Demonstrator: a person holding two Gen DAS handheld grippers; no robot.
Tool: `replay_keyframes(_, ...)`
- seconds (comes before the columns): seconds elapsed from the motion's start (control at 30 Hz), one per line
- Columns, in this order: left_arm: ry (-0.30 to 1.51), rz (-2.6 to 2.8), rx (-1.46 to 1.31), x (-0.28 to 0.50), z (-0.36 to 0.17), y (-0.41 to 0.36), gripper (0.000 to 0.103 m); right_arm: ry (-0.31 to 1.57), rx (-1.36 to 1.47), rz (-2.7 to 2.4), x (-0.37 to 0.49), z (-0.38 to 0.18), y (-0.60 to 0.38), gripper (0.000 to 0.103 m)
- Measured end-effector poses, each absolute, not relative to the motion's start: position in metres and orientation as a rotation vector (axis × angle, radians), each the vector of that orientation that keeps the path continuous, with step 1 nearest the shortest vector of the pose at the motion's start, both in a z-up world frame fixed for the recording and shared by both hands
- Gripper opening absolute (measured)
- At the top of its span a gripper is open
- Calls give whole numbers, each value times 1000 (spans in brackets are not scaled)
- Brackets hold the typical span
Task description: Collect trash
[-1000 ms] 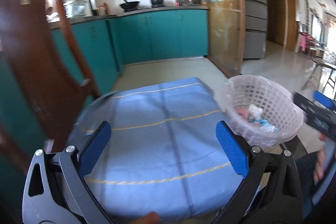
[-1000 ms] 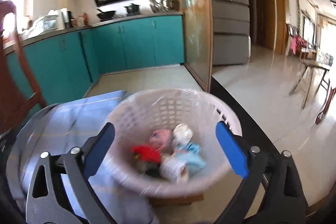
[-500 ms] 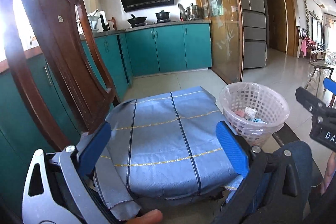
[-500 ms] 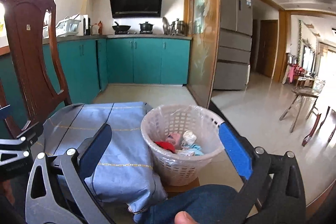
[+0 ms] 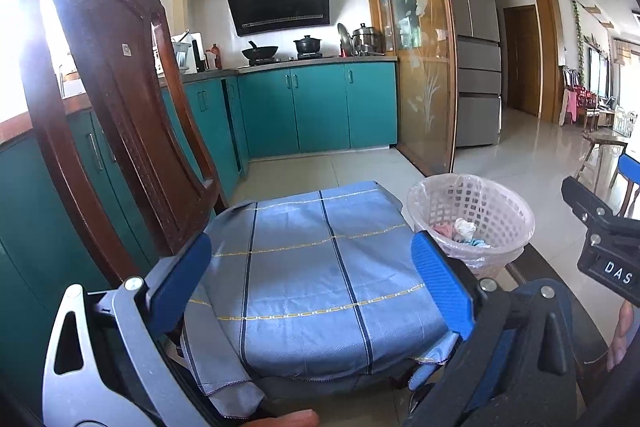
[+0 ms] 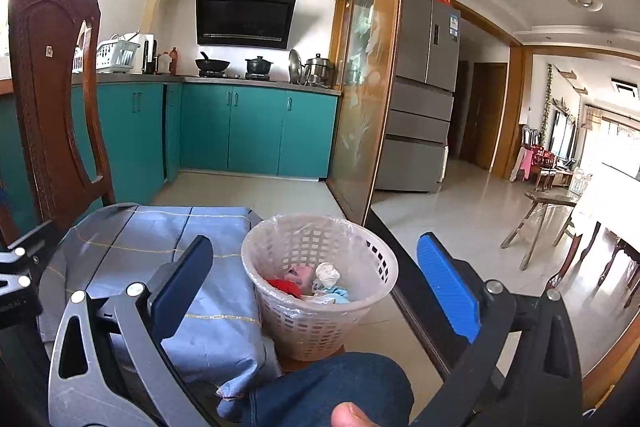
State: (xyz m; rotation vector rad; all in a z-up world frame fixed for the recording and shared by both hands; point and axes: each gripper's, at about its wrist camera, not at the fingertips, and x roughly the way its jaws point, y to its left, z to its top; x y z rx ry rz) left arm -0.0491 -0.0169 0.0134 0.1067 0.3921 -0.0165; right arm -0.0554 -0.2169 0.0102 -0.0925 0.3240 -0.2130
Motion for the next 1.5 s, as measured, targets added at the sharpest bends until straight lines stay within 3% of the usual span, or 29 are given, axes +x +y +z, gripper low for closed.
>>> replay_keyframes(1.5,421,-15,86,-41,11,-11,100,347,-127,-212,-48,7,-208,100)
